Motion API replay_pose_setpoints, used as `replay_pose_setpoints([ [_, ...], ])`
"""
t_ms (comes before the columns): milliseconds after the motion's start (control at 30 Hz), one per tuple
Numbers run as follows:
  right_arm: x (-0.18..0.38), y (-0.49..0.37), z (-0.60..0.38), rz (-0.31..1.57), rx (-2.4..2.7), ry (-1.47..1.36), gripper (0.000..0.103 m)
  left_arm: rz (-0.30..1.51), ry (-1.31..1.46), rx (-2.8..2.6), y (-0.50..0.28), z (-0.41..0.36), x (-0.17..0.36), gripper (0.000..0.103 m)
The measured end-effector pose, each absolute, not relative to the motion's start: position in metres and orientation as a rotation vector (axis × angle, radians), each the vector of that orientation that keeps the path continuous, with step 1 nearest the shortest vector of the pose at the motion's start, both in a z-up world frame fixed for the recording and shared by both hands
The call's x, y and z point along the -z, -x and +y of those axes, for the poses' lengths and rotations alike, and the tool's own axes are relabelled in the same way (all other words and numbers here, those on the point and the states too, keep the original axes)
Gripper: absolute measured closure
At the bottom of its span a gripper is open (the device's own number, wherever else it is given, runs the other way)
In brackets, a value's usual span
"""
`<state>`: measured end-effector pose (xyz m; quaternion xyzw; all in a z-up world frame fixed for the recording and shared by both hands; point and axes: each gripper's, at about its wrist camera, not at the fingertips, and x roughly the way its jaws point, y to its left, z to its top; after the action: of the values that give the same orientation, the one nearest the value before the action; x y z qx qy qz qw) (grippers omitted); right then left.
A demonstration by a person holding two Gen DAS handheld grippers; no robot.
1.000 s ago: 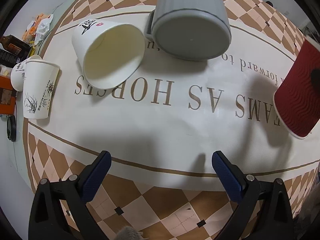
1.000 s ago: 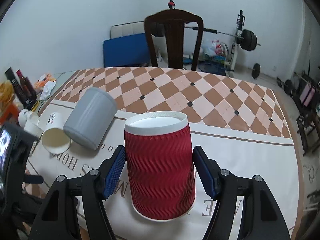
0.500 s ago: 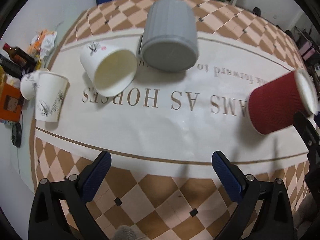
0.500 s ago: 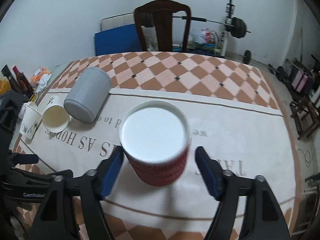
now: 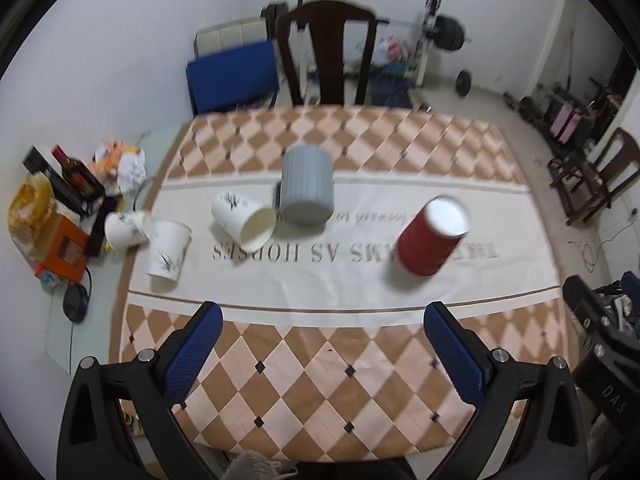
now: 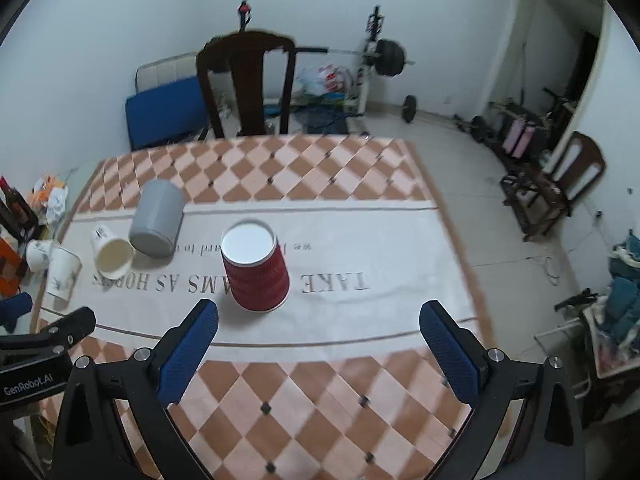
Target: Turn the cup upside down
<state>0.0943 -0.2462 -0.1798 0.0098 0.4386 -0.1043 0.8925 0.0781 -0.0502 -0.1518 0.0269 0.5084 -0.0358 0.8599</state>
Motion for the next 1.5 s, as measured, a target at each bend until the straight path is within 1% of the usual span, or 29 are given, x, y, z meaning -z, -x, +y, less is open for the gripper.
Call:
replay_pose_setpoints([
  [233,0.1,-0.027,-0.244,0.851,0.285,-0.02,0.001,0.98,-0.059,0.108,-0.033,-0.051,0.093,0.0],
  [433,0.055,0.012,-0.245,0.817,0.309,-0.015,0.001,0.941,-0.054,0.108,-0.004,-0.057,0.057,0.0],
  [633,0.024,0.034,-0.253,0.806,0.286,-0.023,0.001,0.924,-0.04,0.089,0.012,-0.06,0.036,0.0],
  [1067,-0.007,0.055,-0.256,0.774,0.232,-0.013,0.001,0.894,-0.045,0.032,0.035,-0.062,0.021,0.0],
  [1500,-0.015,0.062,-0.255,0.768,0.235,-0.013,0.001,0.871,-0.054,0.042,0.049,-0.069,0.006,0.0],
])
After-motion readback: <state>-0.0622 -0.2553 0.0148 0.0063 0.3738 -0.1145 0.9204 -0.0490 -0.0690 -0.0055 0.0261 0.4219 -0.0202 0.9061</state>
